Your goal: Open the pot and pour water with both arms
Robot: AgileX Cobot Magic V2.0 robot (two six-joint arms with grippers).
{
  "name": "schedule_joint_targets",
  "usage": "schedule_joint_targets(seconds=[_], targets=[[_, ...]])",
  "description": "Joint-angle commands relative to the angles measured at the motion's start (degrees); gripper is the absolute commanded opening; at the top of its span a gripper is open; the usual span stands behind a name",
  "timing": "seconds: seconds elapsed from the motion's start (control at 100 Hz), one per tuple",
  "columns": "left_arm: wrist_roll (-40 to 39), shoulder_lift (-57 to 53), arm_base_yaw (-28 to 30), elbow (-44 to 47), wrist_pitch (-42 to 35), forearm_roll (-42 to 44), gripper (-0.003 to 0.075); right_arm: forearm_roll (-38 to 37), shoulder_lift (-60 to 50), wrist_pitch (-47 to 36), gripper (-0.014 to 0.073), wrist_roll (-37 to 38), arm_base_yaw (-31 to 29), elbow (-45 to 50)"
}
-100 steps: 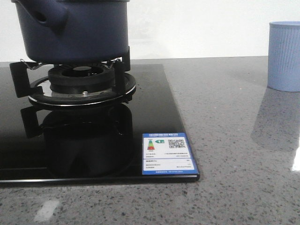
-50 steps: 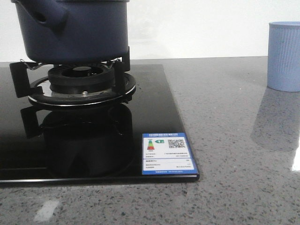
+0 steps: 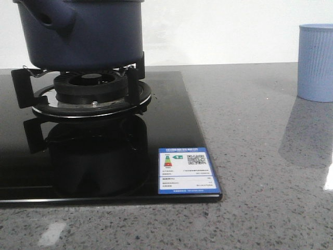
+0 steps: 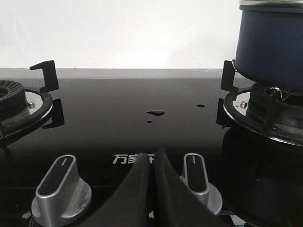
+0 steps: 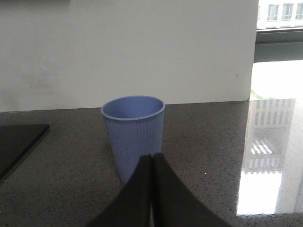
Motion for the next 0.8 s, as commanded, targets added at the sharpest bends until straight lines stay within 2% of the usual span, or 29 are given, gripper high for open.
schedule_joint_targets(seconds=[0.0, 0.06, 0.15, 0.27, 0.32, 0.41, 0.55, 0.68, 0.79], targets=[[-0.61, -1.33, 0.02, 0.73, -4.12, -0.49, -0.002, 14.73, 1.12, -1.8, -0.0069, -15.16, 0.52, -0.47], [-0.61, -1.33, 0.02, 0.73, -4.12, -0.49, -0.002, 29.22, 1.75, -2.49, -0.0069, -31.05, 1.92, 0.26], [-0.61, -1.33, 0.02, 0.73, -4.12, -0.49, -0.002, 49.52, 2.65, -0.28, -0.0069, -48.77, 5.63, 0.65], [-0.61, -1.33, 0.02, 0.73, -4.12, -0.49, -0.002, 67.27, 2.74, 10.37, -0.0069, -70.41, 13.85, 0.65], [-0.61, -1.33, 0.02, 0.73, -4.12, -0.49, -0.002, 72.33, 2.74, 13.23, -0.0069, -75.98, 16.79, 0.77], [-0.61, -1.33, 0.02, 0.73, -4.12, -0.49, -0.002, 73.32, 1.35, 11.48, -0.0069, -77.69, 19.7, 2.61], [-0.61, -1.33, 0.02, 0.73, -4.12, -0.49, -0.002, 73.55, -2.76, 3.9, -0.0069, -77.69, 18.63, 8.13], [-0.61, -1.33, 0.02, 0.73, -4.12, -0.49, -0.002, 75.16, -8.82, 5.08, -0.0069, -77.56, 16.56, 12.09], [-0.61, -1.33, 0.02, 0.73, -4.12, -0.49, -0.002, 75.28, -14.48, 12.18, -0.0069, -77.47, 13.66, 12.19]])
